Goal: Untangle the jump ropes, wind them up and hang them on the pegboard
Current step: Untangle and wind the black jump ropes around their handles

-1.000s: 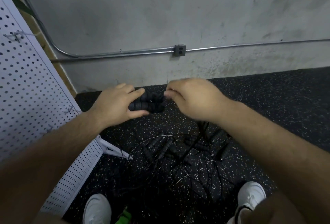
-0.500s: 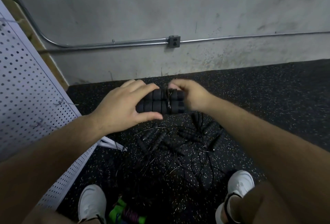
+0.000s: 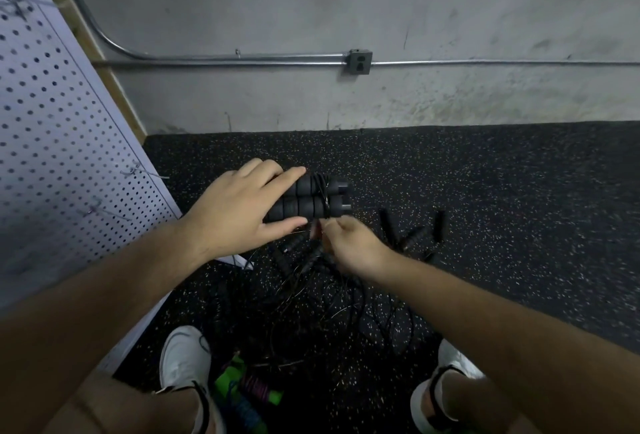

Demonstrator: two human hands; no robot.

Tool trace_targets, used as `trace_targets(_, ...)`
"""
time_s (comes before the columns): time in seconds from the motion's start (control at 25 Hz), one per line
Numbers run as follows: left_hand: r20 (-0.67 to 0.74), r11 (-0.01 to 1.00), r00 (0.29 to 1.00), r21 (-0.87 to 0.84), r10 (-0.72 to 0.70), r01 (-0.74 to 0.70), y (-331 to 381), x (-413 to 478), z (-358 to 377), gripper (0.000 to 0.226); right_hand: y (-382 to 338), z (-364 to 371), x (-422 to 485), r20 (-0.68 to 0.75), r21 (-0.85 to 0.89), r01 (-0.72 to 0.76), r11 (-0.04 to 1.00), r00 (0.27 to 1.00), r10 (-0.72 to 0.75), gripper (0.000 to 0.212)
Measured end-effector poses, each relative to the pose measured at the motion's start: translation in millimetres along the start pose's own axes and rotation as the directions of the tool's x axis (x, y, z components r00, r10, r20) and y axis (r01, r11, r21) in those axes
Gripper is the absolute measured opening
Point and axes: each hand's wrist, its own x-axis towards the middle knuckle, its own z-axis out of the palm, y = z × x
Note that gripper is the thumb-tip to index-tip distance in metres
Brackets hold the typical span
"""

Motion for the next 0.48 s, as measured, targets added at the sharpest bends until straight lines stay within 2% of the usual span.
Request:
trace_targets(0.08,0.02,0.996,0.996,0.034,-0.082,0.081,-7.1,1.5,6.2,0.076,-3.4,18.5,-9.3,0.05,-0.05,0.016,0.999,0.999,-0.014,0.042)
trace_targets(0.16,0.048,0.989,0.989,0.05,-0.14,0.137,-14.4,2.1,12.6,0.077,-9.7,26.2,-13.1,0.066,-0.197,0.028,0.98,0.998,-0.016,0.04)
trace_targets(0.28,0.087,0.989,0.986,0.051,-0.145,0.141,-17.9,4.1,18.0,0.078,-30.5,15.3,-18.1,0.035,-0.397,0.022,0.918,0.999,-0.008,0.04)
trace_targets(0.4,0.1,0.989,0.986,0.061,-0.137,0.132,-15.5,8.4,18.4,0.077,-56.7,-13.3,-32.0,0.13,-0.485,0.05,0.873,0.991,0.016,0.039)
trace_targets(0.48,0.127,0.991,0.984,0.072,-0.125,0.117,-15.6,10.2,18.8,0.076,-72.3,-35.6,-41.1,0.144,-0.52,0.097,0.849,0.989,-0.025,0.037)
